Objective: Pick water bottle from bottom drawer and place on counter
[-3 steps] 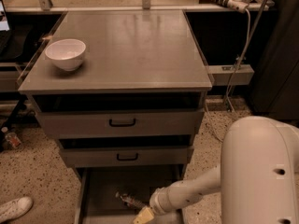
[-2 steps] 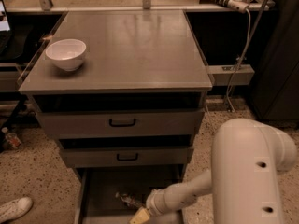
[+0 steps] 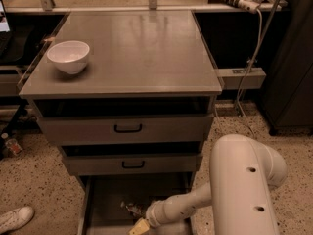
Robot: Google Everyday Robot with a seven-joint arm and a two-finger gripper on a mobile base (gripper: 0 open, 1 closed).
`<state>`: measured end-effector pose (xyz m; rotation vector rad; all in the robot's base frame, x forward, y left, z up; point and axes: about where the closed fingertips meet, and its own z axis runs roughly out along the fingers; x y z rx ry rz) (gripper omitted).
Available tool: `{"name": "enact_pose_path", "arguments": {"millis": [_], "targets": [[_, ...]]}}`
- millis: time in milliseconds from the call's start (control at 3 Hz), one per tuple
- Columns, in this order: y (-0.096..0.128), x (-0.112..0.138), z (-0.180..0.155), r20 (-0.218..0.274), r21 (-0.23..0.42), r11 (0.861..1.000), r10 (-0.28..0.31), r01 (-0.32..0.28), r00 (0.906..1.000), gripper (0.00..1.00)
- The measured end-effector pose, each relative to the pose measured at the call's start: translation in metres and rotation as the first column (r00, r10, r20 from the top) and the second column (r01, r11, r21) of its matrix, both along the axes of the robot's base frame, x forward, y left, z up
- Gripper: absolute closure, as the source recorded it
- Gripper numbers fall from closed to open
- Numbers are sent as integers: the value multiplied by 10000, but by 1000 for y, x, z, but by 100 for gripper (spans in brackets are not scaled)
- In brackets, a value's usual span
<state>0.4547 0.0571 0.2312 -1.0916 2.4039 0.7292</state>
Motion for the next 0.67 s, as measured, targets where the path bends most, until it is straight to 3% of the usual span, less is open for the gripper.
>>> {"name": "enact_pose_path", "arguments": {"millis": [667], "targets": [[21, 21, -51, 384, 283, 9994, -221, 210, 9990, 0]]}}
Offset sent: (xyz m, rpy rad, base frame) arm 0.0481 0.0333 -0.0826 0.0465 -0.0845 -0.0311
